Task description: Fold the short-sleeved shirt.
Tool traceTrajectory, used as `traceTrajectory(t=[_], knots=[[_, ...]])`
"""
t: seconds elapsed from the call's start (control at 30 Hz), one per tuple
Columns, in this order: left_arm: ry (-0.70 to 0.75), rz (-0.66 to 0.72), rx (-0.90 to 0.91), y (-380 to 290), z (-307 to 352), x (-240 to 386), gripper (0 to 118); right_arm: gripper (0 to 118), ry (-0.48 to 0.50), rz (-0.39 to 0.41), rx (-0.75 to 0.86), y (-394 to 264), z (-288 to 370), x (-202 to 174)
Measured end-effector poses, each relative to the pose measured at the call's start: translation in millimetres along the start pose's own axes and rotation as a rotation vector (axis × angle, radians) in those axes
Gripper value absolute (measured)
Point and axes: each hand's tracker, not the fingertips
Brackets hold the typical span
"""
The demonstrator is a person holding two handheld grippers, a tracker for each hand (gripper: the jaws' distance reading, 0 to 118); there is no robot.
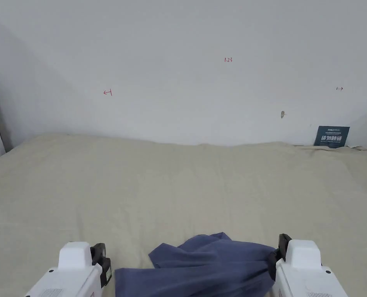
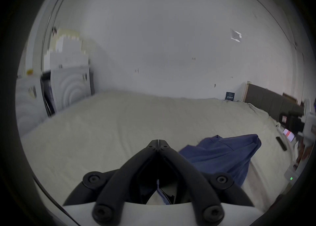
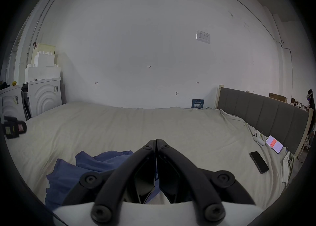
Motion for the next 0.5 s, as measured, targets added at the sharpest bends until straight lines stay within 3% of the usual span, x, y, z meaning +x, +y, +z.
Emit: traceTrajectory(t=[0.37, 0.43, 0.5], knots=[[-0.017, 0.099, -0.403, -25, -111, -18, 0, 0, -0.010, 0.016, -0.024, -4, -4, 4], [-0.013, 0.076, -0.444, -30, -127, -15, 10, 0, -0.009, 0.022, -0.034, -6, -4, 4], [-0.022, 0.045, -0.471, -34, -141, -12, 30, 0, -0.010, 0.025, -0.040, -9, -6, 5]])
